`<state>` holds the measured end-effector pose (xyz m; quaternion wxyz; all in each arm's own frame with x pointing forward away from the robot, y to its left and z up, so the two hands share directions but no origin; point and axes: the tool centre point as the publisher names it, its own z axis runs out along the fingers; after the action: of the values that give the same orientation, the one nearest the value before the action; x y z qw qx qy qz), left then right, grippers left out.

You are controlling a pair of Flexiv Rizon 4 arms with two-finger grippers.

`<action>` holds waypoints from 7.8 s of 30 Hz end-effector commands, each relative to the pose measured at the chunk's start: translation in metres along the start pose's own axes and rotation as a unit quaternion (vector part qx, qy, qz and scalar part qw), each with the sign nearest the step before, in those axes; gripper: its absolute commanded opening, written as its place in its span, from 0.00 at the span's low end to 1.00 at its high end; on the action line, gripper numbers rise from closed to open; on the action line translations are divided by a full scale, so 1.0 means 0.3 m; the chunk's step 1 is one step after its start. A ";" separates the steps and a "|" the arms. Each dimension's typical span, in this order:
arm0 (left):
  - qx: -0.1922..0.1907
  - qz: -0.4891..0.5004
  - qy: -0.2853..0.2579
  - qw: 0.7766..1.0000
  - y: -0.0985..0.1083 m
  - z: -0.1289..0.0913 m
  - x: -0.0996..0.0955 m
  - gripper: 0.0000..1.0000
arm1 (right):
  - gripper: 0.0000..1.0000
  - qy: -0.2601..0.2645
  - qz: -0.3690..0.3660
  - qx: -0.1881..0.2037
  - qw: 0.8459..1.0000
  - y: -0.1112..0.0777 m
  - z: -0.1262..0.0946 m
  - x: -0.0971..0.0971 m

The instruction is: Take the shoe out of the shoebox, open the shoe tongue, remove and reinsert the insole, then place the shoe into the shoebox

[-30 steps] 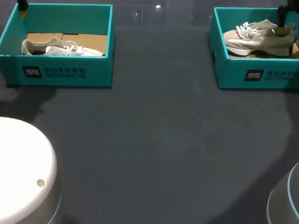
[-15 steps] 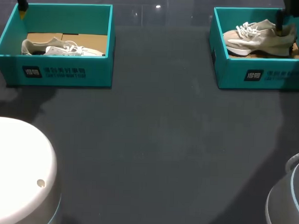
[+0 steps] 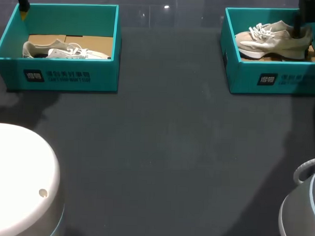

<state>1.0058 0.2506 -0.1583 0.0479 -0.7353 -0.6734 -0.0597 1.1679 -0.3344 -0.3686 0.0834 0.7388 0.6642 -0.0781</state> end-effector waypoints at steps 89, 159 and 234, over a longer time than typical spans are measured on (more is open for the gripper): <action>0.000 0.000 0.001 1.000 -0.002 -0.001 0.000 1.00 | 0.00 -0.103 0.000 -0.045 0.994 -0.029 -0.595 -0.159; 0.000 0.000 0.001 1.000 -0.002 -0.001 0.000 1.00 | 0.00 -0.068 0.012 -0.073 0.995 -1.242 -0.896 0.606; 0.000 0.000 0.001 1.000 -0.002 -0.001 0.000 1.00 | 0.00 -0.034 0.021 -0.003 0.999 -1.718 -0.399 1.145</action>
<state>1.0058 0.2506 -0.1584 0.0479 -0.7353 -0.6734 -0.0597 0.6936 0.0777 -0.3318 0.1119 0.7494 0.6446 -0.1014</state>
